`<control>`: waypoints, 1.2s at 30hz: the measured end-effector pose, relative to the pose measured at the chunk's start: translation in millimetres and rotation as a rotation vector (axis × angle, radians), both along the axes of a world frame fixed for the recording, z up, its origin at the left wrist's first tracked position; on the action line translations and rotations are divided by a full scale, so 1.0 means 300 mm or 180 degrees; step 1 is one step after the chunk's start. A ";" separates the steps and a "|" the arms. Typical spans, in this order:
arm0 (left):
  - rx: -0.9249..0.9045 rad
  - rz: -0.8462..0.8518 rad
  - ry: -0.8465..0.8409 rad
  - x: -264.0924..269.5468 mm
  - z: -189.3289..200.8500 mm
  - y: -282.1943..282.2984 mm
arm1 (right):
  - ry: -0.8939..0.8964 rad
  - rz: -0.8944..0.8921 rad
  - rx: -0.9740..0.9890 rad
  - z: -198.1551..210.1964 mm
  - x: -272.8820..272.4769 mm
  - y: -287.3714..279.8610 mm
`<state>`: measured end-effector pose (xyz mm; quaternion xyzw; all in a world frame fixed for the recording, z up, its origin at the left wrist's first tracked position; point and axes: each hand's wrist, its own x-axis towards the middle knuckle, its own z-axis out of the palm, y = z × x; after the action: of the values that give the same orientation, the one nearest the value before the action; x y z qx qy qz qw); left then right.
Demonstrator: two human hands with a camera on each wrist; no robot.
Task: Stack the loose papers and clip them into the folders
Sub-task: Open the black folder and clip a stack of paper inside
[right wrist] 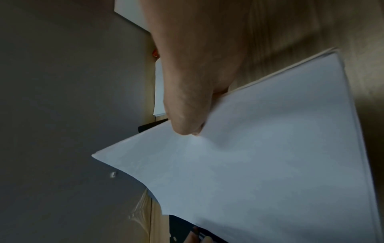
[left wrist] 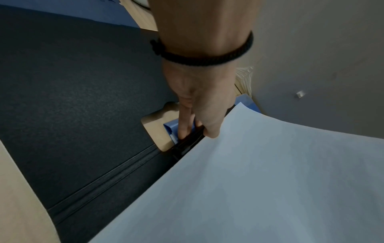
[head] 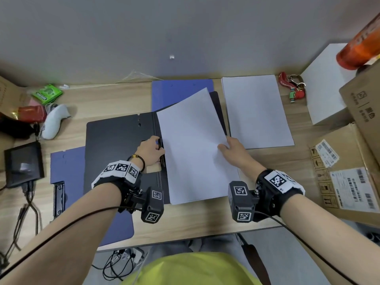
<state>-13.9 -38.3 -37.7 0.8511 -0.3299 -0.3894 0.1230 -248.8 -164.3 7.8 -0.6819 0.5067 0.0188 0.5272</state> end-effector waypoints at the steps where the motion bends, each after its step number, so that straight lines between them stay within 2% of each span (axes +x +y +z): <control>1: 0.0006 -0.0011 0.0006 0.003 0.001 -0.001 | 0.0001 0.0021 -0.0015 0.003 0.003 0.000; 10: -0.0085 0.0180 -0.0037 0.000 -0.029 0.006 | -0.0038 0.0078 -0.0084 0.026 0.044 0.024; 19: -0.0053 0.0199 -0.0125 -0.002 -0.047 -0.005 | 0.0008 0.0206 0.0260 0.009 0.044 -0.010; 21: -0.0088 0.0249 -0.0026 0.001 -0.045 -0.010 | 0.0032 -0.0011 0.0281 0.004 0.031 -0.028; 24: -0.0317 0.0497 0.0433 0.039 -0.021 0.015 | 0.0123 -0.0460 0.0080 -0.020 -0.001 -0.063; 26: -0.0428 0.0577 0.0393 0.091 0.005 0.068 | 0.0150 -0.0764 0.0369 -0.038 -0.011 -0.073; 28: -0.0525 0.0877 0.0312 0.155 0.020 0.148 | 0.0113 -0.0822 0.0758 -0.051 0.011 -0.053; 33: -0.0477 0.1925 0.0065 0.277 0.022 0.432 | 0.0038 -0.0197 0.1099 -0.071 0.159 0.092; 36: -0.0343 0.2279 0.0265 0.311 -0.009 0.607 | 0.0218 0.0274 0.1035 -0.079 0.245 0.185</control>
<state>79.4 143.7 -40.5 0.8884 -0.0257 -0.3381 0.3095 -175.5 -108.7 -15.9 -0.6077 0.4849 0.1464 0.6117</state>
